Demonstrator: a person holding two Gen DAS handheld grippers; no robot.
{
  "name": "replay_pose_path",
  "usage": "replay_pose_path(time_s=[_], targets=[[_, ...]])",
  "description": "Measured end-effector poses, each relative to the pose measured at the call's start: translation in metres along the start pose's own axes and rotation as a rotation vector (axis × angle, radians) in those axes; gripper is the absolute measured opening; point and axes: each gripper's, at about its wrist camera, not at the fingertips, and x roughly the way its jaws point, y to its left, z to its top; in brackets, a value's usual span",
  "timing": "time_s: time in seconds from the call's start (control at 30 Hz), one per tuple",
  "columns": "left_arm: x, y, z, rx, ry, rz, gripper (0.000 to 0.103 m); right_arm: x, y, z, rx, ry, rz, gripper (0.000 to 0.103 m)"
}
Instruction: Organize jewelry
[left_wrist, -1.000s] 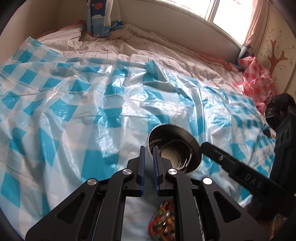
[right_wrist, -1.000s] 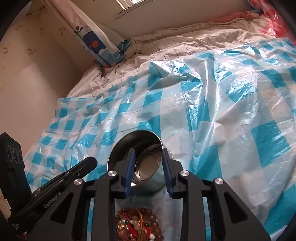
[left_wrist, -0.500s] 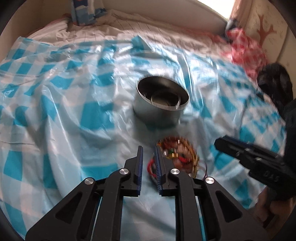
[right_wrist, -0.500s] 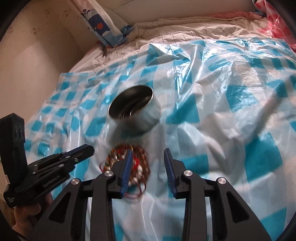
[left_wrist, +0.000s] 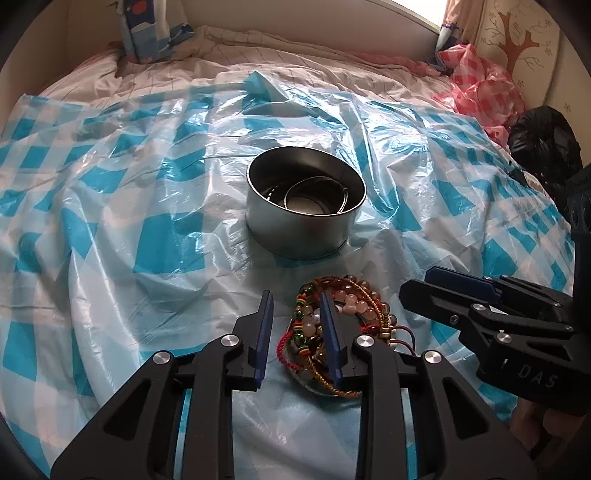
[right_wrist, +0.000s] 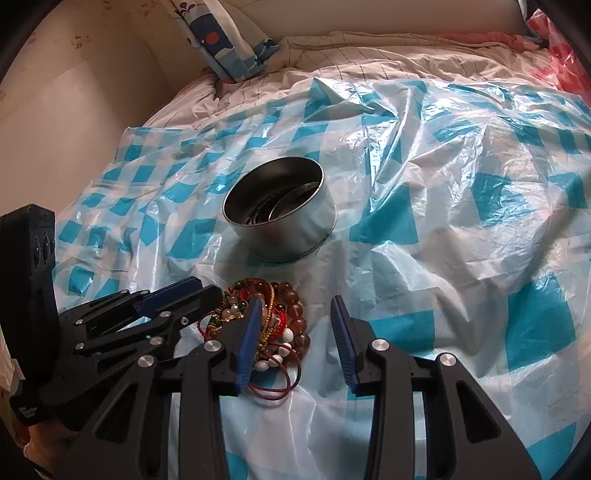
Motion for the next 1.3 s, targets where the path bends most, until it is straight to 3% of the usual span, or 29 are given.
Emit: replay_pose_path(time_s=[0.33,0.87,1.17,1.27,1.3], targets=[[-0.003,-0.003,0.0,0.027,-0.014,0.036,0.028,0.002,0.001,0.0,-0.007,0.004,-0.009,0.043],[0.007,0.001,-0.003,0.018,0.012,0.021,0.028,0.006,-0.001,-0.003,-0.022,0.038,-0.041,0.045],[0.012,-0.001,-0.005,0.028,0.035,0.002,0.02,0.008,-0.002,-0.004,-0.019,0.047,-0.046,0.045],[0.011,0.0,-0.004,0.025,0.04,-0.001,0.005,0.009,-0.003,-0.004,-0.018,0.051,-0.049,0.045],[0.01,0.0,-0.003,0.026,0.04,-0.001,0.005,0.01,-0.003,-0.004,-0.019,0.054,-0.05,0.045]])
